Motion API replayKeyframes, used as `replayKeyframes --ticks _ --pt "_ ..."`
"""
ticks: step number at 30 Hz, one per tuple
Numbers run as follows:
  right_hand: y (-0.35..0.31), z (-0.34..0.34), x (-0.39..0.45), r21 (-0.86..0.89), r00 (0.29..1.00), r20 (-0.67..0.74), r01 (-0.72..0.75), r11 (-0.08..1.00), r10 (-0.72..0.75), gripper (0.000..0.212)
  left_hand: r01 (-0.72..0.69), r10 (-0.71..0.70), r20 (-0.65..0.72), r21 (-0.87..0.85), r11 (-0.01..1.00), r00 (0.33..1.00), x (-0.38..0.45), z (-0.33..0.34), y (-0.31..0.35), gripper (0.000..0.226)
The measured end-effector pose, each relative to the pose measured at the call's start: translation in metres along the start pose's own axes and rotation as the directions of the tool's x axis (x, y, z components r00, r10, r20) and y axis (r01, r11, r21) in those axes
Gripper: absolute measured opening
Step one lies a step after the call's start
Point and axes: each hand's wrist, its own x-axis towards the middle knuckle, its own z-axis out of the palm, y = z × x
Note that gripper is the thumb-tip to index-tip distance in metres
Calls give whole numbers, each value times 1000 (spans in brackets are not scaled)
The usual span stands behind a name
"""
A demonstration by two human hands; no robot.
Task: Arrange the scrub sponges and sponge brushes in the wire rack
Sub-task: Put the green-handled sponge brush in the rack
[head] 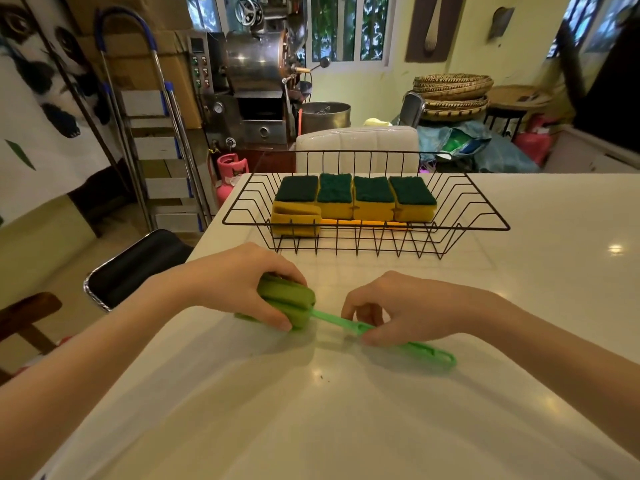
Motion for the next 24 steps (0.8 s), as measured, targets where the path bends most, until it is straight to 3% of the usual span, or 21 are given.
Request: replayKeyframes --ticks 7,13,18,21,24 --pt "16 -29 -5 4 987 -158 -16 1000 17 29 -78 68 -215 -39 996 974 13 -25 4 47" --pt "30 -60 -4 -25 958 -288 3 1000 -10 30 -128 84 -320 -120 985 944 32 -55 7 42" --pt "40 -75 5 -12 954 -300 -12 1000 8 33 -130 72 -363 -140 982 929 50 -69 4 42" --pt "45 -84 9 47 955 -295 22 999 -7 28 -168 73 -423 -191 967 903 54 -77 0 56" --pt "51 -90 10 257 947 -322 99 961 -12 20 -284 53 -526 -370 884 849 56 -88 -4 68"
